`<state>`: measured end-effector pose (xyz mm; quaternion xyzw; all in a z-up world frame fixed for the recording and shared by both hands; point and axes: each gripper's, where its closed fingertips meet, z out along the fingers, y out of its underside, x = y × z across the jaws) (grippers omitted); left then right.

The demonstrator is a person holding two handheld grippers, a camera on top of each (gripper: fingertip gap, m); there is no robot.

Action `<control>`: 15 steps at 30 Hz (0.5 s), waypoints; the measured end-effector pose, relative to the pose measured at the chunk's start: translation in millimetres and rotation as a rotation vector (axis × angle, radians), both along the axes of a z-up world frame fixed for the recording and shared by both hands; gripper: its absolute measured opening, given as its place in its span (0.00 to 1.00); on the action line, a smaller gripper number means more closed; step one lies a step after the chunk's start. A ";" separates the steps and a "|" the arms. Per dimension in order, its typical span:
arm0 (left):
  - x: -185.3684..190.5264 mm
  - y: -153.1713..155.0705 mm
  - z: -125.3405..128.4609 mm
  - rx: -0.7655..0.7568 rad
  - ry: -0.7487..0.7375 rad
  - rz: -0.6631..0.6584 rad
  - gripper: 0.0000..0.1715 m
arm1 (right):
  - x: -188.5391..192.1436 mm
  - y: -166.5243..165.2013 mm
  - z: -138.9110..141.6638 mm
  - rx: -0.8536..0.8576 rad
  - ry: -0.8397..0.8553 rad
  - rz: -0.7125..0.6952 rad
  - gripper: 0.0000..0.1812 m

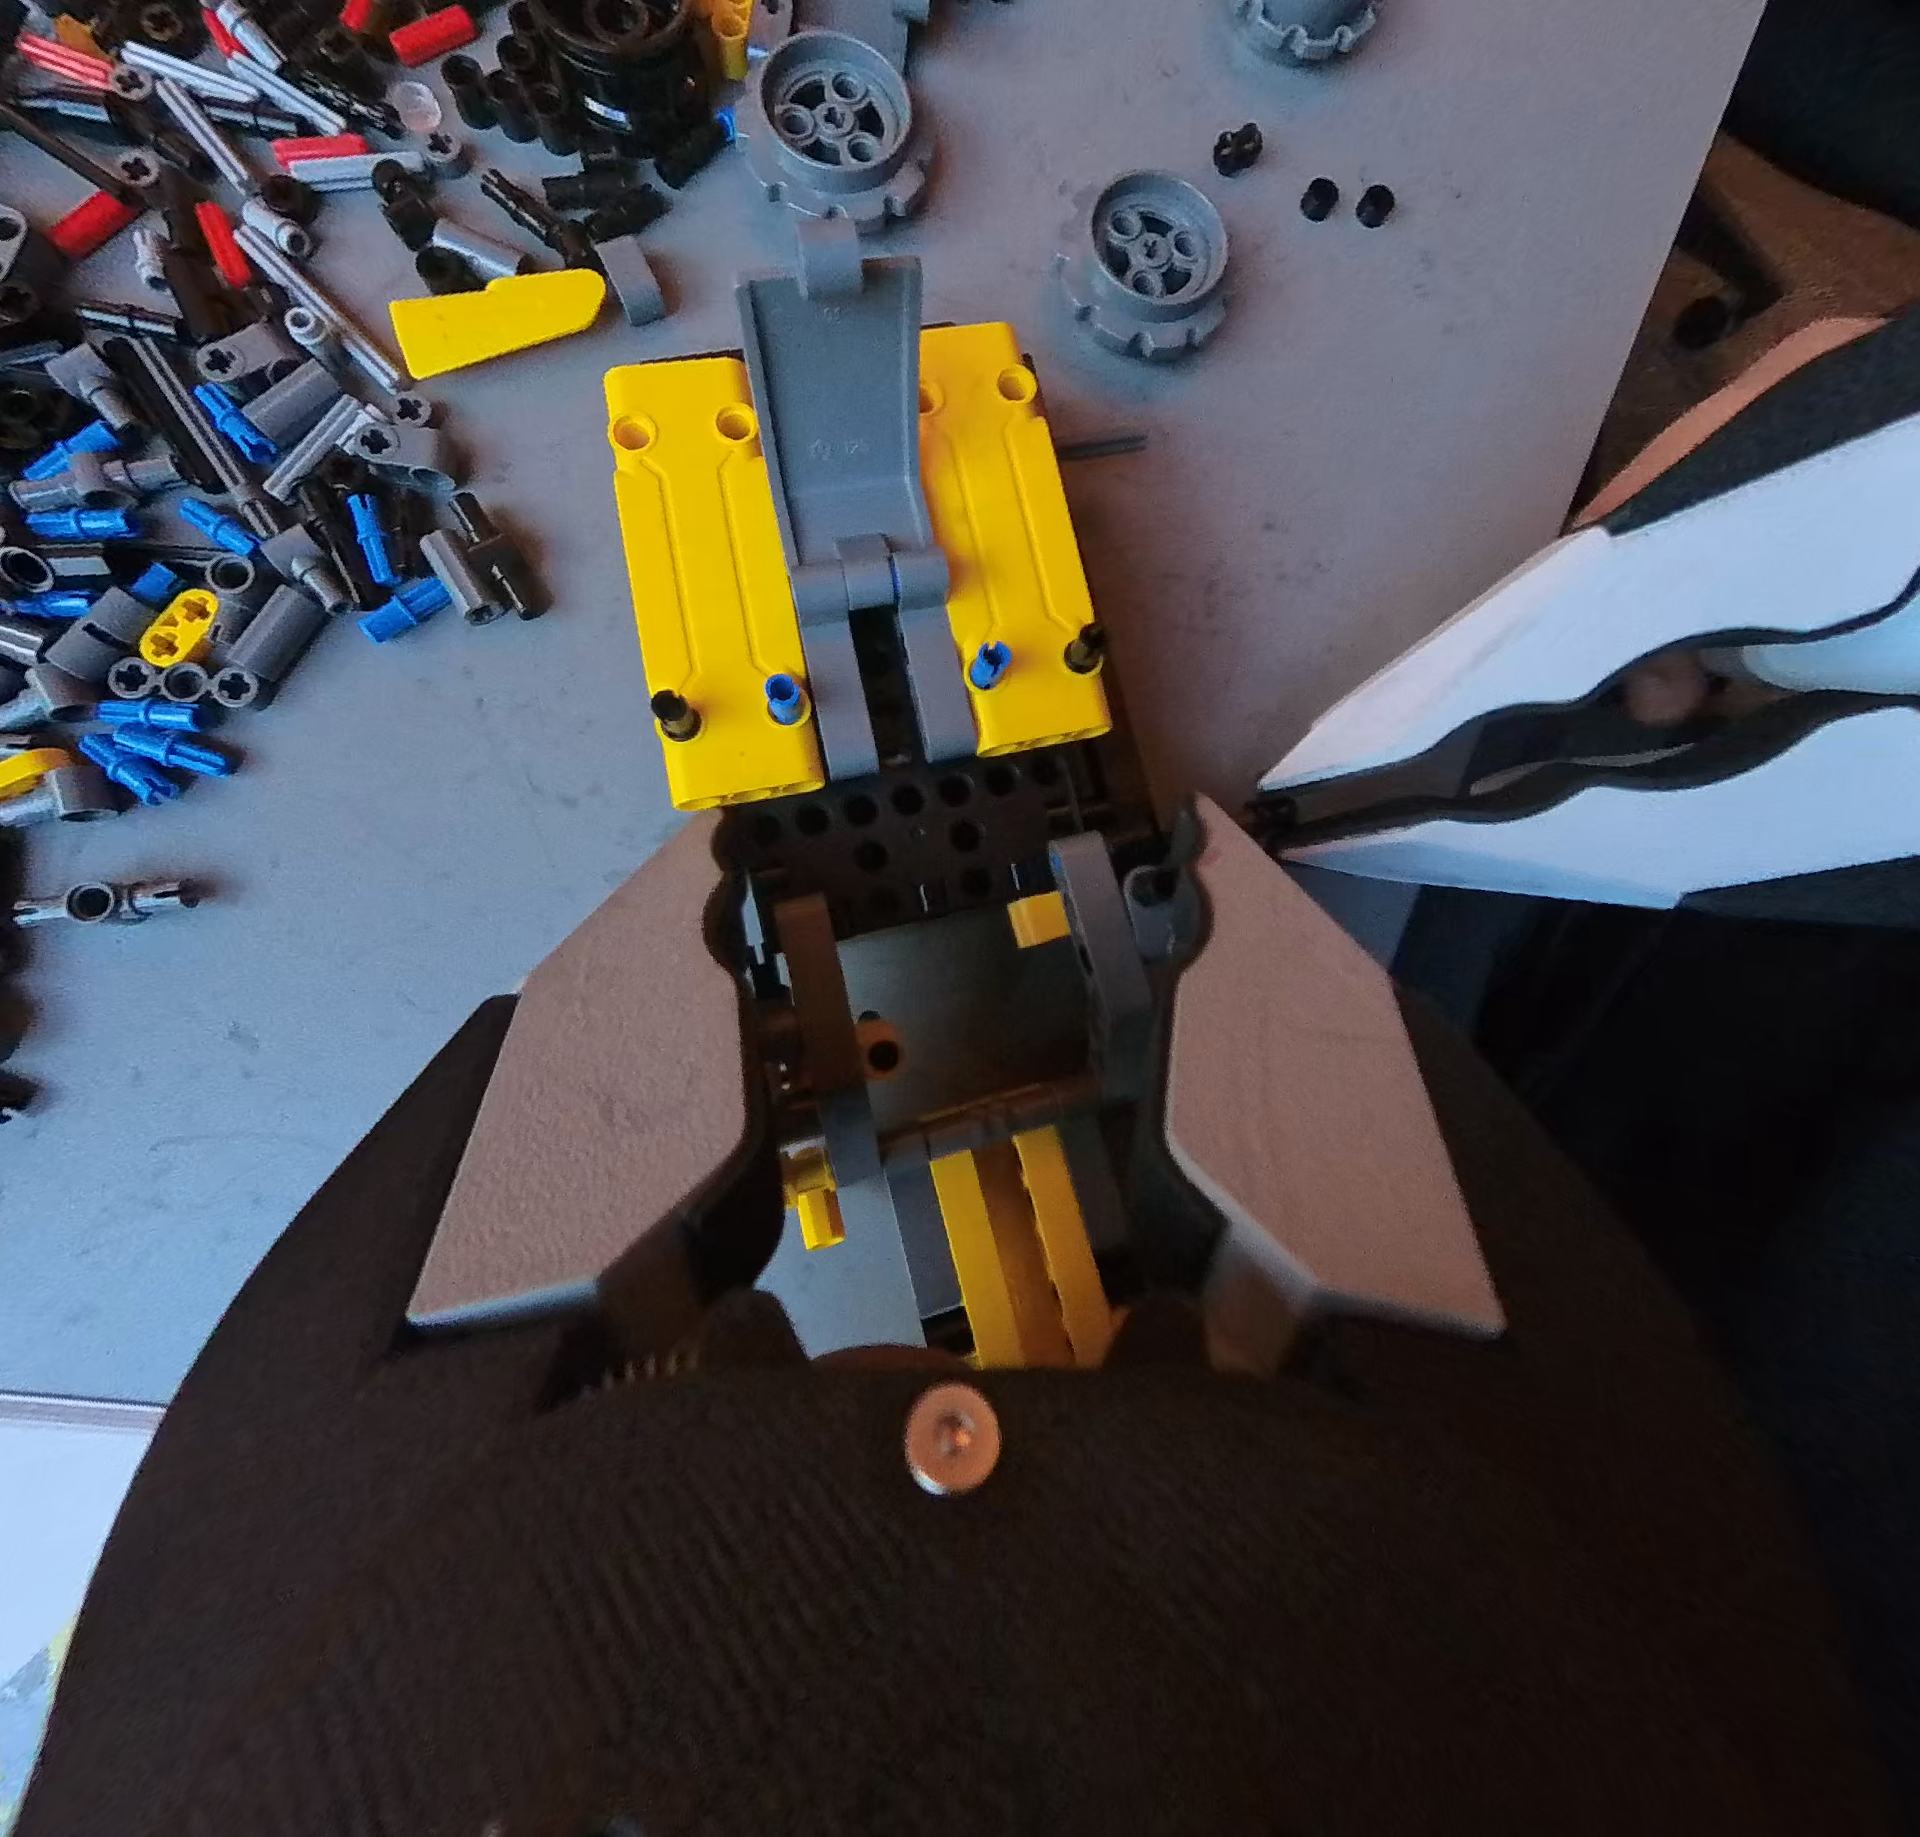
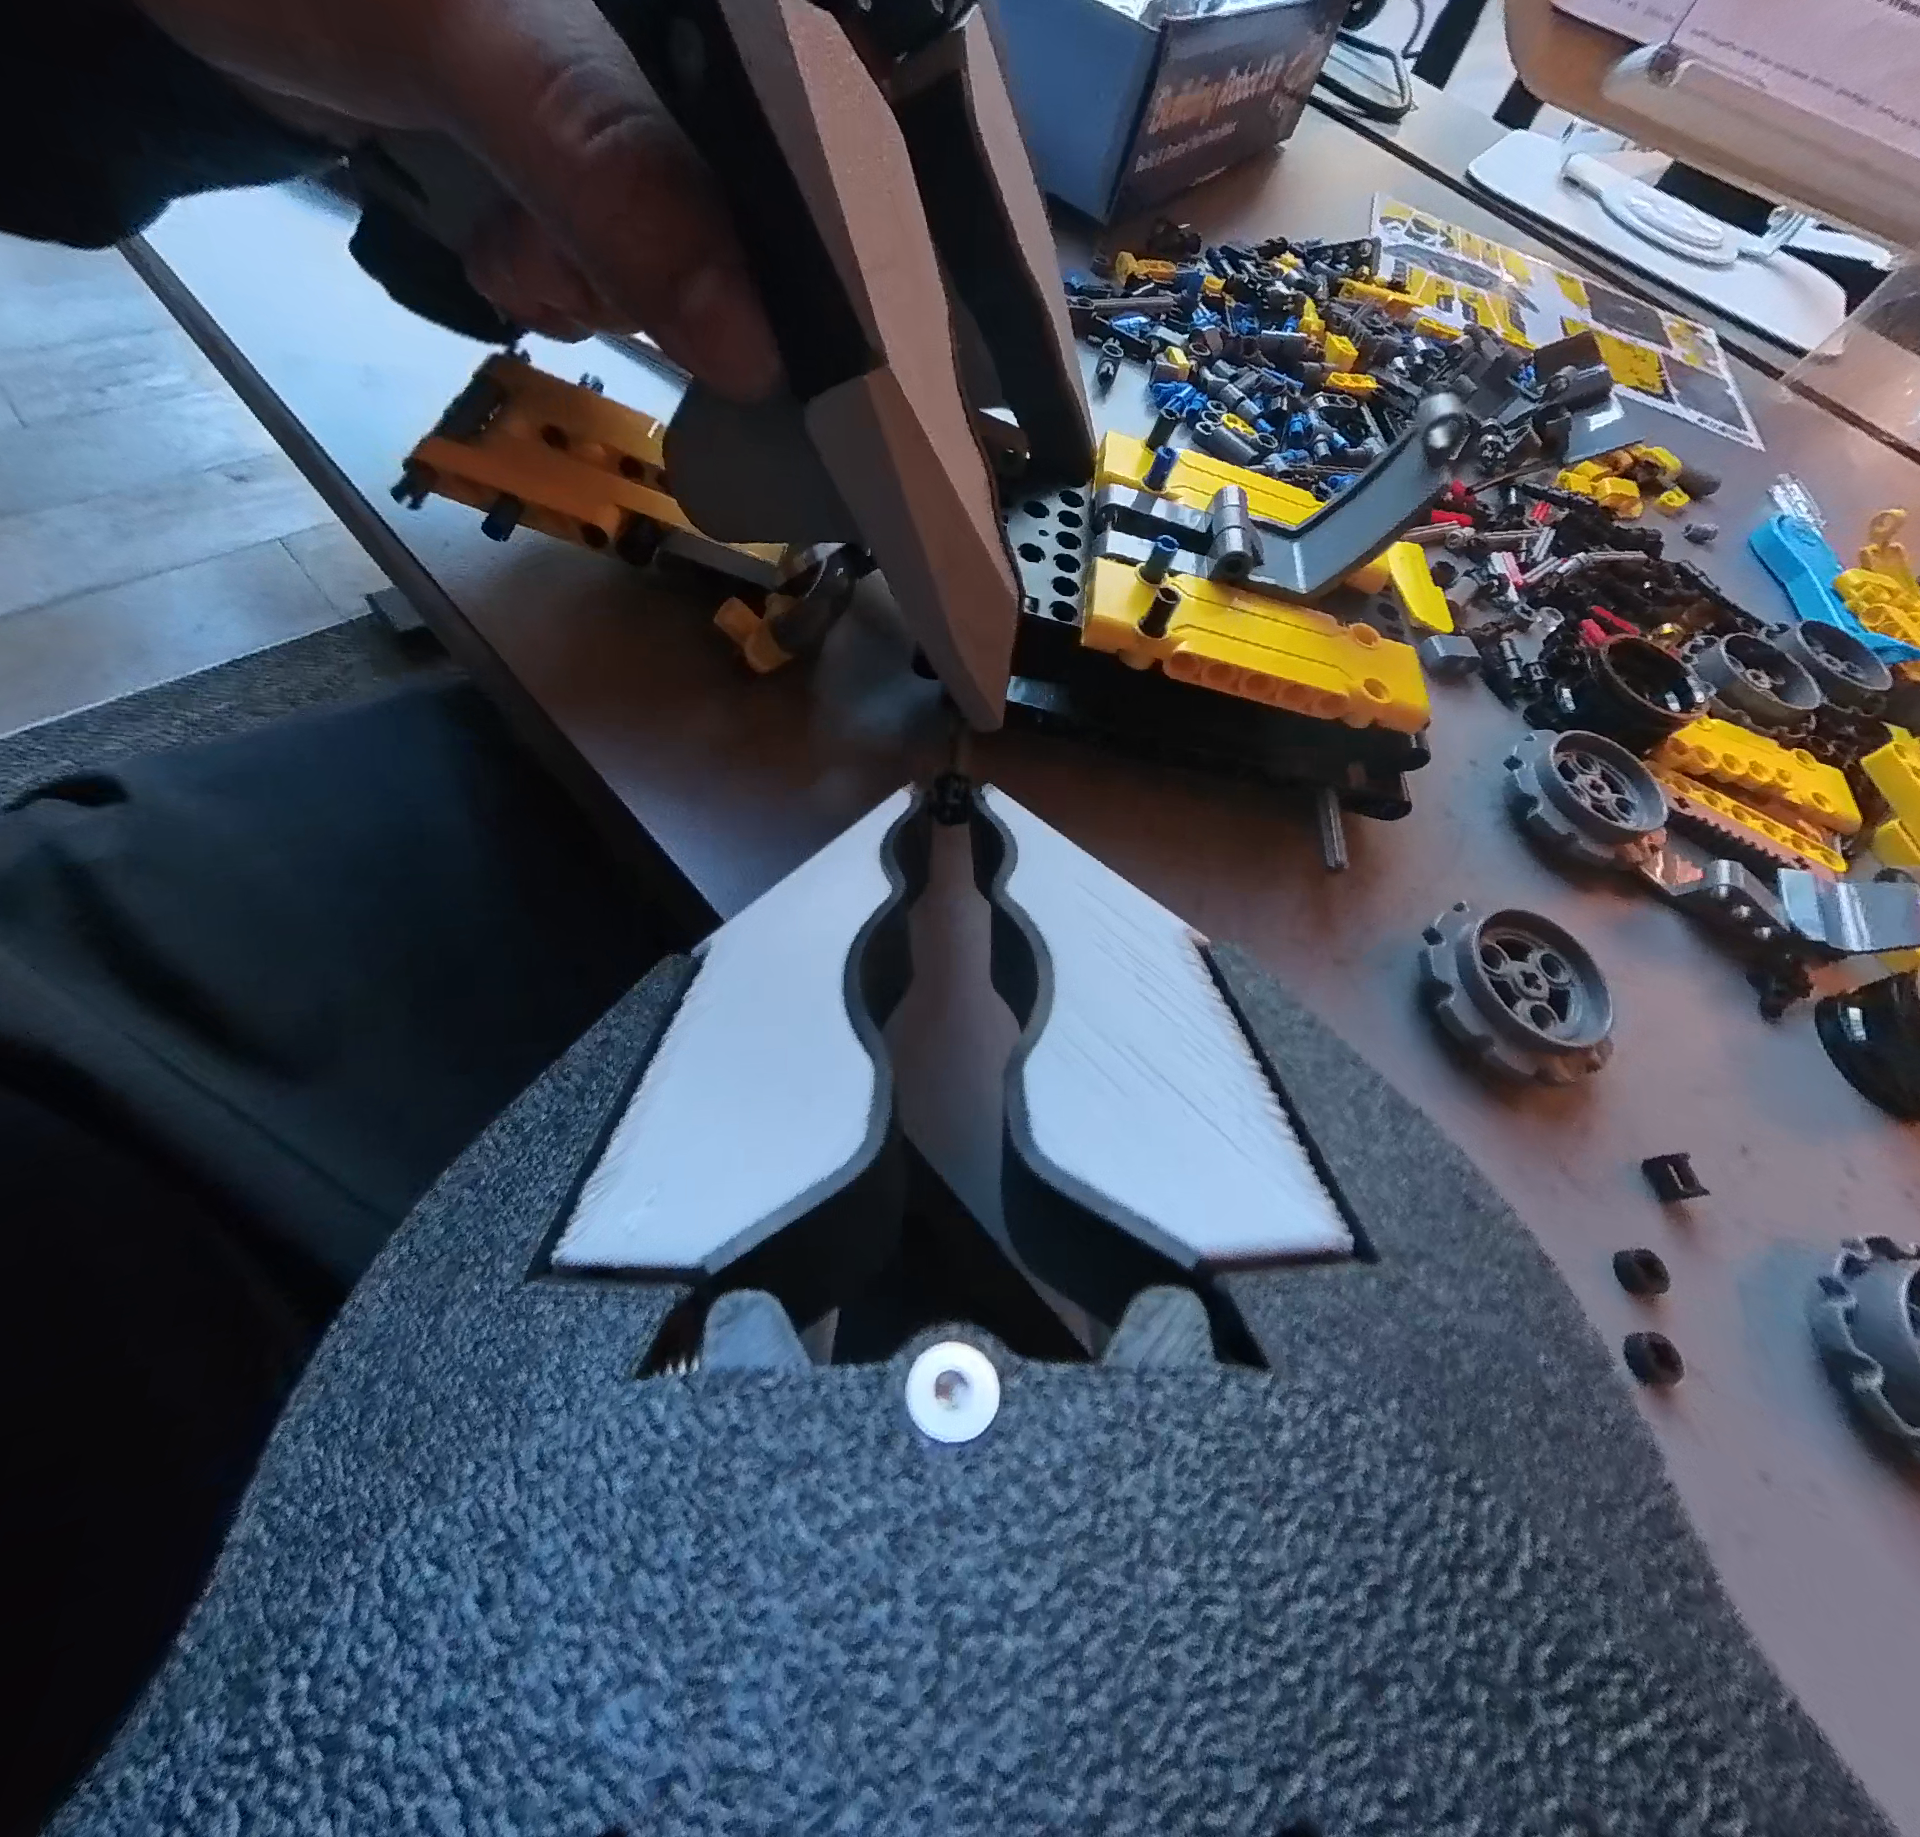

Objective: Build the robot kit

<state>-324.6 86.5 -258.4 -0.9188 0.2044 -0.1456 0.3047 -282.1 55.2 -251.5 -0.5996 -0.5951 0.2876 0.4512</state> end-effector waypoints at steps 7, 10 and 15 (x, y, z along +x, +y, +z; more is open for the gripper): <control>-1.7 -1.0 -0.5 0.001 0.007 0.020 0.46 | -1.7 0.5 0.1 -0.004 0.000 0.003 0.03; -2.1 -1.0 -0.5 0.003 0.009 0.025 0.46 | -2.2 0.5 0.4 -0.004 -0.001 0.004 0.03; -2.6 -0.6 -0.6 0.006 0.012 0.030 0.46 | -3.1 0.6 0.8 -0.011 -0.005 0.011 0.03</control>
